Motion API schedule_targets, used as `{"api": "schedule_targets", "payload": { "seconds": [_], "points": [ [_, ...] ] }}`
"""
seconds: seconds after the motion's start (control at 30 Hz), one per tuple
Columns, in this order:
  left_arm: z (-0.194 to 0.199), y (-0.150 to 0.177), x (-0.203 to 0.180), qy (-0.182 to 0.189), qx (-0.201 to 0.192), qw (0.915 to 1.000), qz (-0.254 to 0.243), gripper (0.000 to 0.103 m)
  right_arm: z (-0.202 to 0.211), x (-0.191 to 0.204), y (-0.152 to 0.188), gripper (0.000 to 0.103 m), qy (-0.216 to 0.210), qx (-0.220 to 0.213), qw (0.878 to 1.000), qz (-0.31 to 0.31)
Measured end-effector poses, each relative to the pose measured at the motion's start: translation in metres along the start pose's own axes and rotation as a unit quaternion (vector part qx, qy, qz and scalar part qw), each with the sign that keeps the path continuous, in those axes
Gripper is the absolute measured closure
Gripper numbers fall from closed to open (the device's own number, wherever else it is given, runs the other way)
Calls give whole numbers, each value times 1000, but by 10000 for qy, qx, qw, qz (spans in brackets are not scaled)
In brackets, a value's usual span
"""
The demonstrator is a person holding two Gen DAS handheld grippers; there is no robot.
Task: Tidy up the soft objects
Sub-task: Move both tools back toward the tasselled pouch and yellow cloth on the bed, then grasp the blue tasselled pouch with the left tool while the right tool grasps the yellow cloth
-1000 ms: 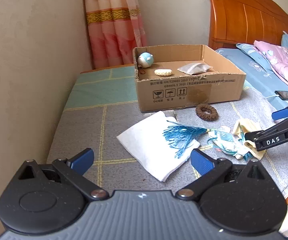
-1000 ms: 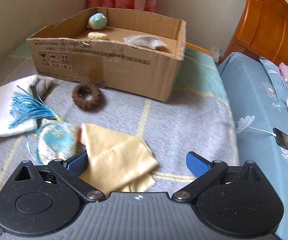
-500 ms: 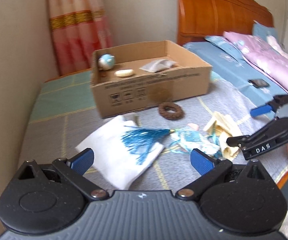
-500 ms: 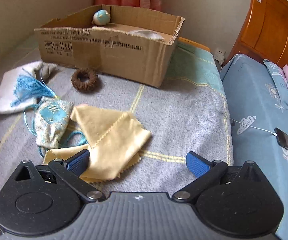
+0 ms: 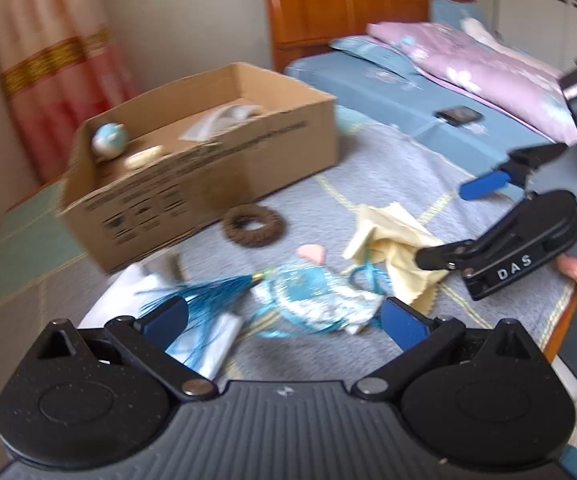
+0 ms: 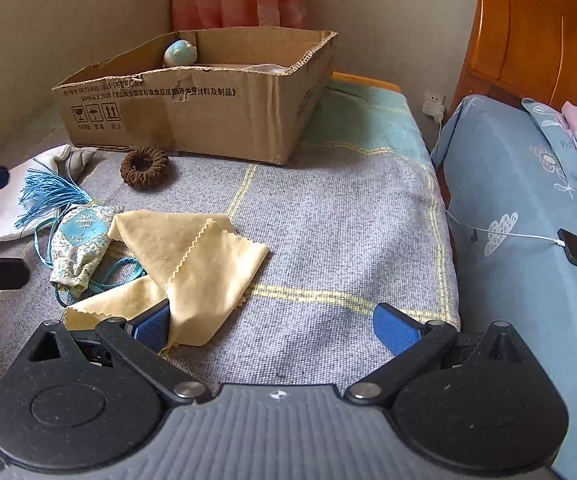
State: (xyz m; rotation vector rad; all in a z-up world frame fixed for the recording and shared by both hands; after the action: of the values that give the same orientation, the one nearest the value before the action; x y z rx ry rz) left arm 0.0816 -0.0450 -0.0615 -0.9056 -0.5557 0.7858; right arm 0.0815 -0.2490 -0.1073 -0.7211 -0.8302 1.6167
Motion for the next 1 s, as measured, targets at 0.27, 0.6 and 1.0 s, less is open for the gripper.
{"api": "schedule_targets", "payload": {
  "seconds": [0.27, 0.6, 1.0],
  "points": [
    [-22, 7, -9, 245, 327, 9977, -547, 8, 1, -3, 2, 0, -139, -99, 9998, 78],
    [-43, 2, -3, 531, 280, 9980, -175, 14, 3, -4, 2, 0, -333, -56, 9992, 207],
    [-40, -2, -9, 513, 119, 9984, 212, 50, 5, -4, 5, 0, -358, -164, 9990, 207]
  ]
}}
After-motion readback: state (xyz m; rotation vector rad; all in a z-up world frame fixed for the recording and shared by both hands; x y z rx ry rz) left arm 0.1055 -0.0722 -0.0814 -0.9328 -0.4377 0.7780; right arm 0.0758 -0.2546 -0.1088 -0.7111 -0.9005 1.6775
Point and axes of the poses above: each gripper's, at about its wrist camera, not at the fingertips, and z roughly against the way its jaws point, x to its left, y to its underside, the point moved 1 cm from there along -z, roughly the way its jaws point, and after that the axes turned 15 degrees about -x, right-handed, at the moved point
